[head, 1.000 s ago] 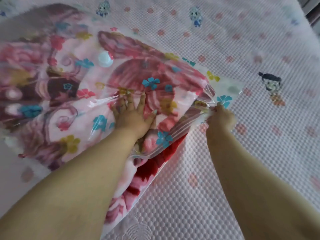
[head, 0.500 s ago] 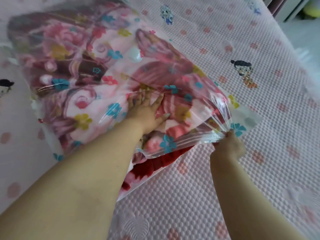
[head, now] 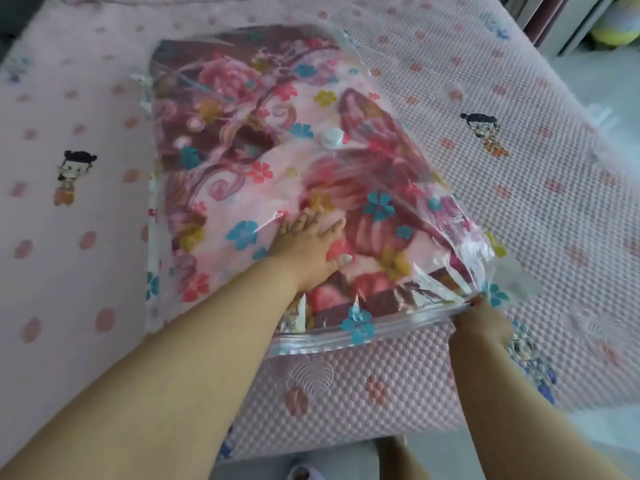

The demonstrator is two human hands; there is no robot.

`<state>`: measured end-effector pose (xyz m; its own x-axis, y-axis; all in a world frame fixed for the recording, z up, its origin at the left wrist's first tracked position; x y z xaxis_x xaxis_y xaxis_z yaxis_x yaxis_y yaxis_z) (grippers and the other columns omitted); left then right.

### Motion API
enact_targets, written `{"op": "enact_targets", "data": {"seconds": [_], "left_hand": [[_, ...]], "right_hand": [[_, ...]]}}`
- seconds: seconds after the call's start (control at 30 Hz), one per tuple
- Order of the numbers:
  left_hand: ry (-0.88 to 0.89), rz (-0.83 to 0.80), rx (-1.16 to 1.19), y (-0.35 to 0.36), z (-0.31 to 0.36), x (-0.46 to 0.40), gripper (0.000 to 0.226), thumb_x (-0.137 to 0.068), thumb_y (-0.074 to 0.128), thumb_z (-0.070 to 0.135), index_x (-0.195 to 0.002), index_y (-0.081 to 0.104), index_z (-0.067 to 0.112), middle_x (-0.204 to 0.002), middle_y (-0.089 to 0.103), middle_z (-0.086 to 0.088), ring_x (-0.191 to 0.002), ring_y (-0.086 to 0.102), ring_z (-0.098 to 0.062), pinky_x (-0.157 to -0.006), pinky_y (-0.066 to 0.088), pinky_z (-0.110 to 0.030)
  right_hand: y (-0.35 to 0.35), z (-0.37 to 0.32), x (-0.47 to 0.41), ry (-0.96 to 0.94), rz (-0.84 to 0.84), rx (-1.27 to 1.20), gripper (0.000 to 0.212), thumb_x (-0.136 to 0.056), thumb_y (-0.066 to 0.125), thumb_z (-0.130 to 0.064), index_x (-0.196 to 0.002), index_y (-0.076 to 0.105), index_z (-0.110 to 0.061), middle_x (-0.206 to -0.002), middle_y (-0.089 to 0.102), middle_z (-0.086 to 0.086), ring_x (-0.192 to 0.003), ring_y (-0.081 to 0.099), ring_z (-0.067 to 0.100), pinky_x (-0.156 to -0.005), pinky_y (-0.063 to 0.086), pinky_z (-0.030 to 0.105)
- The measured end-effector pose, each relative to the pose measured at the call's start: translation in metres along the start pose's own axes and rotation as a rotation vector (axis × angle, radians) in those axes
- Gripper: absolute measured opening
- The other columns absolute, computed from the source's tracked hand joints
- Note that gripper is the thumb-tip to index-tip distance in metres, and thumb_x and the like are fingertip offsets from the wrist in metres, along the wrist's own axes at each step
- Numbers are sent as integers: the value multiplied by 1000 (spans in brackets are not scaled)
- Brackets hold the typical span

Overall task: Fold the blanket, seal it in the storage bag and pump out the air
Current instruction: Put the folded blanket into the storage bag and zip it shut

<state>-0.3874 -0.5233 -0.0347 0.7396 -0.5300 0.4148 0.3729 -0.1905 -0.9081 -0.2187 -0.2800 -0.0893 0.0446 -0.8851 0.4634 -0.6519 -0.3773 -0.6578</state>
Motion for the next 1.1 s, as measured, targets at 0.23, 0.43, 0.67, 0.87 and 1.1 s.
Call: {"op": "enact_targets", "data": {"seconds": [0.23,0.43,0.67,0.87,1.1], "left_hand": [[-91,348,220,11,9,85,63,-97,23,52,-141,45,13,-148,43,-6,-137,36,-21,-117,17,-38],[-160,616,511,26,14,141,43,-95,44,32,-122,64,5,-125,63,-10,-120,54,-26,-109,33,-36],[-313,983,742,76,37,224,23,-88,49,20,-92,68,7,-87,65,-2,-82,55,-17,-76,44,-24],[-724,371,1445,153,43,204,18,-91,54,18,-74,58,16,-69,65,-1,-71,63,-21,-68,49,-32],[-977,304,2056,185,36,148,19,-97,53,15,-81,62,9,-53,53,-1,-43,42,-14,-44,30,-25]], "right_hand": [[10,28,72,236,-365,-1040,31,-94,35,-7,-88,65,-11,-84,69,4,-94,62,27,-76,53,31],[29,62,169,294,-663,-872,26,-97,35,-5,-86,57,-6,-78,58,8,-70,56,21,-85,50,36],[55,89,176,49,-851,-407,24,-98,49,-11,-122,51,-8,-109,63,15,-86,63,21,-79,53,30],[54,62,172,-1309,-468,615,71,-90,59,-47,-142,40,-3,-144,44,20,-131,43,36,-111,32,41],[86,39,162,-2000,-260,377,75,-85,46,-62,-139,31,-11,-143,30,8,-132,31,28,-117,18,40]]}}
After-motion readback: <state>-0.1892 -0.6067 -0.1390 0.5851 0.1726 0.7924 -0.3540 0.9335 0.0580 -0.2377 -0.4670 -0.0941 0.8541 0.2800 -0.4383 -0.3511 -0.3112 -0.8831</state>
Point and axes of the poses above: each hand's wrist, its own x-axis away from the middle knuckle, its own y-axis out of the palm, z = x × y, the point moved 4 cm from there along -x, towards the middle knuckle
